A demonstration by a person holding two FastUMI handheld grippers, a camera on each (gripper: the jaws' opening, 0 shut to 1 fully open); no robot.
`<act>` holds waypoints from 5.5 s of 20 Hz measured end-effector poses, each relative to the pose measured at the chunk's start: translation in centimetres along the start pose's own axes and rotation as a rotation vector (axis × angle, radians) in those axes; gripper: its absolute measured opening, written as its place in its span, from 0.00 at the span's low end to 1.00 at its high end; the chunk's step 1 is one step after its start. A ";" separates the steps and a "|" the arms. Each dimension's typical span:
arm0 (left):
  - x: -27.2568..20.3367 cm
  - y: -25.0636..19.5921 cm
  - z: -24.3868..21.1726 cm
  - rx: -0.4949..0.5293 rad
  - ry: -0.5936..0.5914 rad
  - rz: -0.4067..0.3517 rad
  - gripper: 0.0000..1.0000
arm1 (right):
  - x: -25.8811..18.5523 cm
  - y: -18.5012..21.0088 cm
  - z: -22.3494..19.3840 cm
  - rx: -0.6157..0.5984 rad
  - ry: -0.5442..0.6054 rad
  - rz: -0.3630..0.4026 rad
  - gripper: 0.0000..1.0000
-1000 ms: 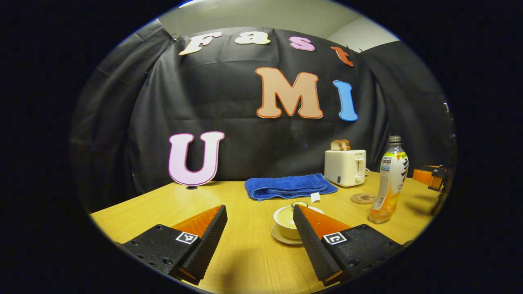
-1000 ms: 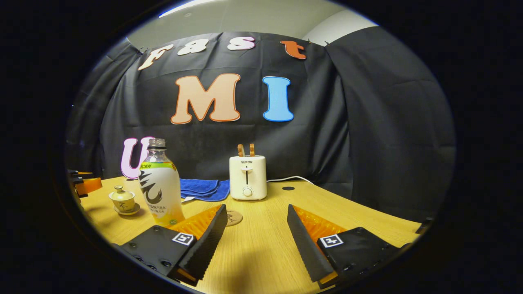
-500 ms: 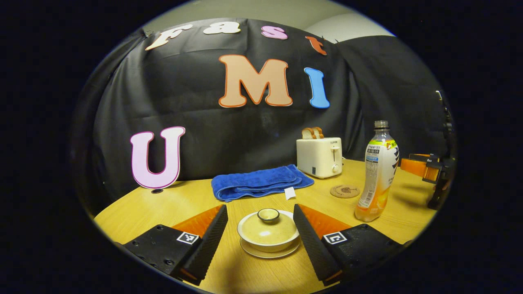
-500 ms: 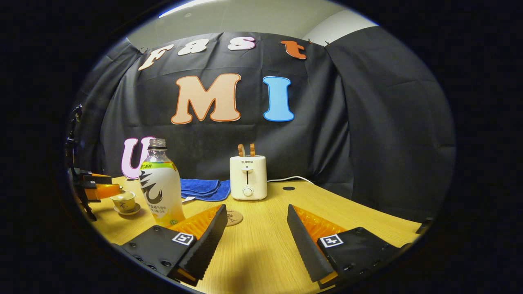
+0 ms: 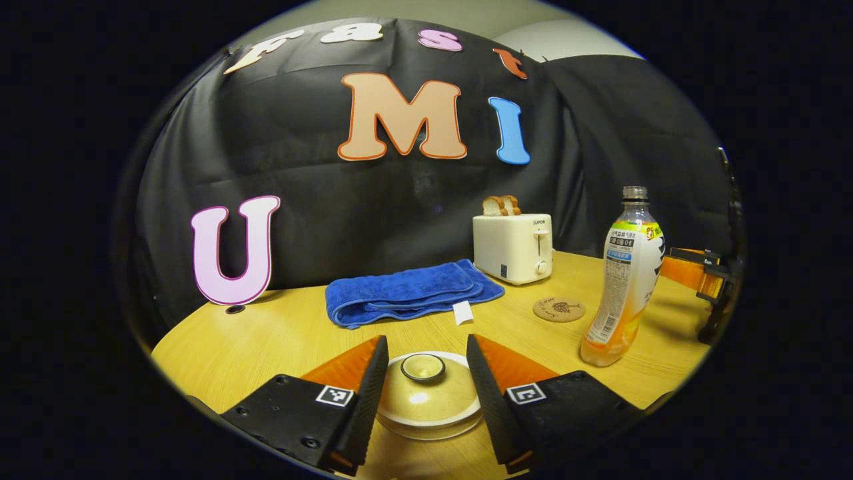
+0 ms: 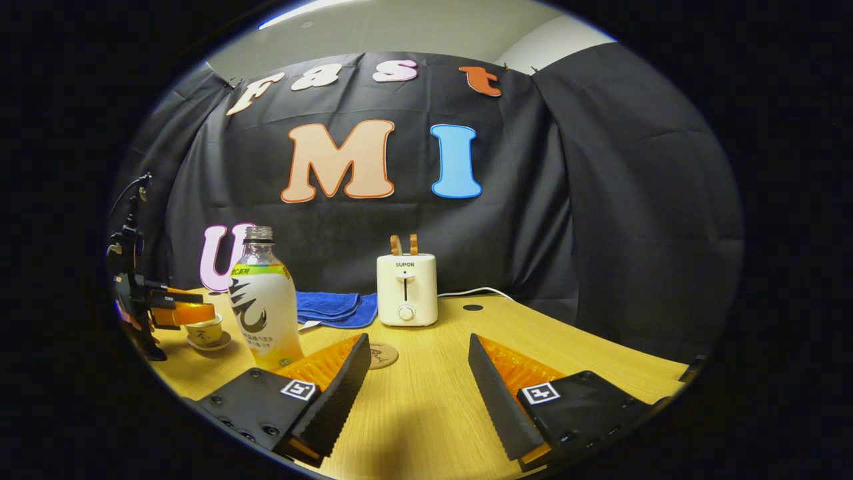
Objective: Open the teacup lid with one hand, grasp the water bottle and pour water into the teacup with the other hand; after pouring, place the water bottle on the coaster and then close the teacup lid.
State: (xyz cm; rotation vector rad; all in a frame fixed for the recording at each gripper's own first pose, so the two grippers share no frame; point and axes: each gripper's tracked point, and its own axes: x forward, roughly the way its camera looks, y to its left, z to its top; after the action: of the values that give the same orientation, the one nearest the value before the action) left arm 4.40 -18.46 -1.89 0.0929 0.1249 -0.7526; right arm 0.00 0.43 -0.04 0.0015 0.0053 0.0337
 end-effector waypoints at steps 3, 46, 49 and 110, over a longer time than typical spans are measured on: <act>0.3 0.0 -0.1 0.006 0.015 -0.002 0.60 | 0.0 0.0 0.0 0.000 0.000 0.001 0.95; -10.9 9.5 0.3 -0.071 -0.148 0.363 0.26 | -0.3 14.9 -0.8 0.019 0.037 0.555 0.95; -11.3 10.0 0.2 -0.071 -0.148 0.378 0.26 | 0.6 15.2 -0.9 0.018 0.041 0.522 0.95; -12.9 13.6 -0.5 -0.081 -0.142 0.448 0.26 | 6.8 27.3 3.1 -1.917 -0.564 0.215 0.67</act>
State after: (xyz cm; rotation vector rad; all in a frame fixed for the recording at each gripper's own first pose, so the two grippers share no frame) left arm 4.38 0.20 0.02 -0.0109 -0.0025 -0.3044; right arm 5.87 27.89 3.07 -1.9057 -0.5931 0.2412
